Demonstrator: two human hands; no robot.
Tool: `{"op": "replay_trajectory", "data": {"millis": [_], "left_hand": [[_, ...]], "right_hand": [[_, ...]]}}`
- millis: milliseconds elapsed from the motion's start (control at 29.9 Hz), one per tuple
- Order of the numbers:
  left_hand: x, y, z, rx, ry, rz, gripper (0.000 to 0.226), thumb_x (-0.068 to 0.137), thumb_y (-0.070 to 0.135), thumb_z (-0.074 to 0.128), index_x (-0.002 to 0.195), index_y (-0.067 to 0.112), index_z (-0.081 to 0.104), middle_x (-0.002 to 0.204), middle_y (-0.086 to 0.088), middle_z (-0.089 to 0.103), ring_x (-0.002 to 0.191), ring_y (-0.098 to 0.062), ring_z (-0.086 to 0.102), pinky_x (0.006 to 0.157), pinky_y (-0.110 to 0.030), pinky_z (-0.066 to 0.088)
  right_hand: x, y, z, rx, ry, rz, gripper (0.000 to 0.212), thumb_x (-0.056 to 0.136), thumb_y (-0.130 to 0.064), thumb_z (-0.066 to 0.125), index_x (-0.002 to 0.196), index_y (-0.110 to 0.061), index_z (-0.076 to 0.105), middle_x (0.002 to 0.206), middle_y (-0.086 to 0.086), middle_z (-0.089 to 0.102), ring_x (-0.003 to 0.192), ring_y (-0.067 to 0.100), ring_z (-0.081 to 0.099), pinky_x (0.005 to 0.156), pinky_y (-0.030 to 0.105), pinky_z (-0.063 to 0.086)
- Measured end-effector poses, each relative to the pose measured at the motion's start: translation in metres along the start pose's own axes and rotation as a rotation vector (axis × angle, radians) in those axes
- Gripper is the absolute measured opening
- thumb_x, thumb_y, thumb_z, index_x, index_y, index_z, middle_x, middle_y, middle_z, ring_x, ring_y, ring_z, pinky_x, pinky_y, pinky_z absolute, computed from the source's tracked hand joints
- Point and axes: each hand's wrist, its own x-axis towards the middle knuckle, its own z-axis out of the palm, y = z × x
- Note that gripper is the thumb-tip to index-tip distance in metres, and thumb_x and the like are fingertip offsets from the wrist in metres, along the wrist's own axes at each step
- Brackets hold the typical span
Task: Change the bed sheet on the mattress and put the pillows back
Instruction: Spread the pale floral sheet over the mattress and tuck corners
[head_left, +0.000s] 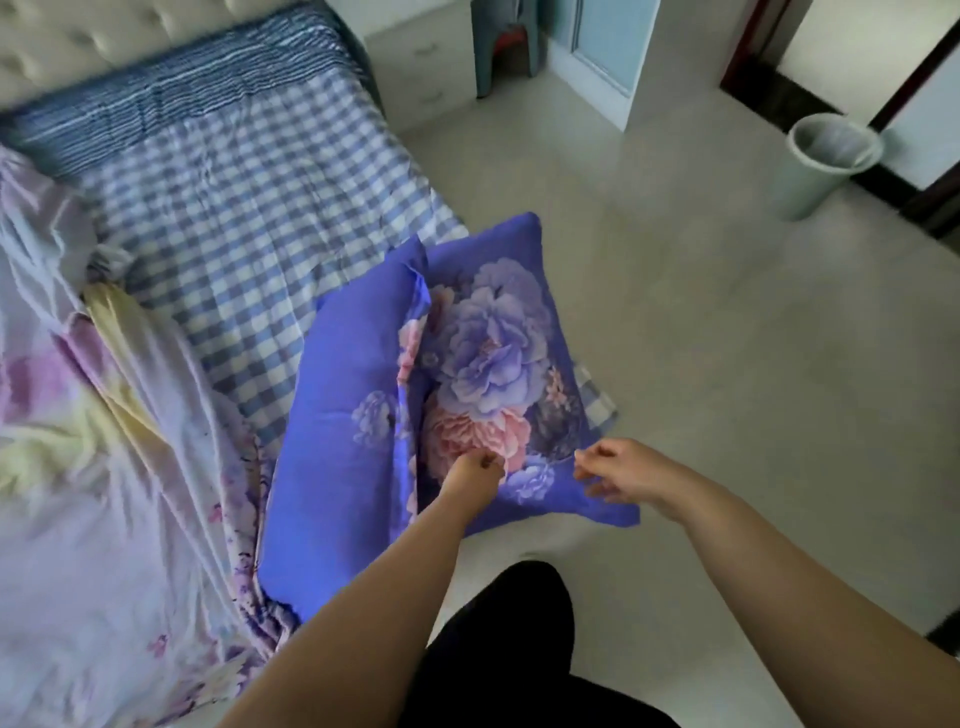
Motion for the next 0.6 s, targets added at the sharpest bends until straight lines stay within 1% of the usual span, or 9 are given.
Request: {"op": "replay_trajectory", "data": {"millis": [67,167,234,267,301,334,401,502,602], "left_hand": [[0.026,0.035,0.004,-0.019,0.015,0.008,0.017,0.093,0.017,0.051,0.085,0.011,0.064,0.101,-0.020,0.068,0.096,-0.035,0.064,0.077,-0.036,0.050],[0.067,0.078,0.009,-0.015,0.059,-0.005,0.021,0.094,0.015,0.048,0.089,0.005,0.065,0.101,-0.022,0.067,0.098,-0.035,0.063,0.084,-0.038,0.048],[0.096,0.106,0.013,-0.047,0.082,-0.056,0.020,0.095,0.022,0.048,0.097,0.010,0.064,0.106,-0.017,0.067,0.101,-0.032,0.063,0.082,-0.033,0.048],[0.110,0.122,0.015,-0.053,0.078,-0.081,0.018,0.095,0.025,0.048,0.095,0.015,0.063,0.107,-0.015,0.067,0.101,-0.030,0.064,0.083,-0.032,0.049],[0.123,0.138,0.017,-0.057,0.067,-0.099,0.016,0.096,0.026,0.048,0.086,0.020,0.060,0.106,-0.013,0.067,0.100,-0.028,0.064,0.083,-0.030,0.048],[0.137,0.157,0.019,-0.056,0.055,-0.101,0.020,0.096,0.025,0.048,0.077,0.024,0.054,0.101,-0.012,0.066,0.095,-0.026,0.063,0.082,-0.029,0.047],[0.161,0.198,0.020,-0.035,0.042,-0.109,0.029,0.096,0.023,0.047,0.067,0.025,0.048,0.091,-0.009,0.059,0.084,-0.021,0.055,0.078,-0.028,0.045],[0.199,0.258,0.019,-0.029,0.040,-0.104,0.028,0.096,0.022,0.046,0.077,0.005,0.057,0.089,-0.025,0.056,0.078,-0.024,0.052,0.072,-0.032,0.042],[0.243,0.310,0.013,-0.064,0.088,-0.087,0.022,0.094,0.023,0.049,0.084,0.009,0.062,0.083,-0.011,0.056,0.076,-0.020,0.051,0.069,-0.030,0.040]], "right_hand": [[0.020,-0.016,-0.032,0.000,0.004,-0.019,0.019,0.098,-0.030,0.048,0.083,-0.019,0.052,0.086,-0.003,0.064,0.067,0.010,0.058,0.060,0.023,0.040],[0.055,-0.041,-0.082,-0.011,0.016,-0.029,0.018,0.099,-0.028,0.047,0.084,-0.018,0.052,0.087,-0.001,0.063,0.068,0.012,0.058,0.061,0.023,0.043],[0.079,-0.059,-0.124,-0.025,0.033,-0.017,0.018,0.099,-0.025,0.047,0.084,-0.017,0.051,0.088,0.001,0.063,0.069,0.013,0.057,0.059,0.021,0.043],[0.090,-0.068,-0.147,-0.040,0.041,-0.001,0.017,0.099,-0.025,0.047,0.085,-0.016,0.051,0.088,0.002,0.062,0.069,0.014,0.058,0.058,0.021,0.044],[0.101,-0.076,-0.169,-0.056,0.050,0.010,0.017,0.099,-0.025,0.048,0.085,-0.016,0.052,0.087,0.002,0.062,0.070,0.014,0.058,0.058,0.021,0.044],[0.113,-0.084,-0.192,-0.063,0.062,0.018,0.018,0.098,-0.025,0.048,0.084,-0.016,0.052,0.086,0.002,0.063,0.069,0.014,0.059,0.058,0.021,0.044],[0.137,-0.099,-0.236,-0.038,0.098,0.038,0.018,0.098,-0.025,0.049,0.083,-0.015,0.053,0.084,0.002,0.063,0.068,0.015,0.059,0.059,0.023,0.044],[0.181,-0.125,-0.287,0.010,0.126,0.061,0.017,0.098,-0.023,0.048,0.085,-0.014,0.053,0.086,0.004,0.064,0.065,0.015,0.059,0.058,0.024,0.043],[0.232,-0.167,-0.325,0.003,0.069,0.047,0.017,0.099,-0.022,0.048,0.085,-0.014,0.052,0.083,0.003,0.063,0.063,0.015,0.058,0.056,0.024,0.042]]}}
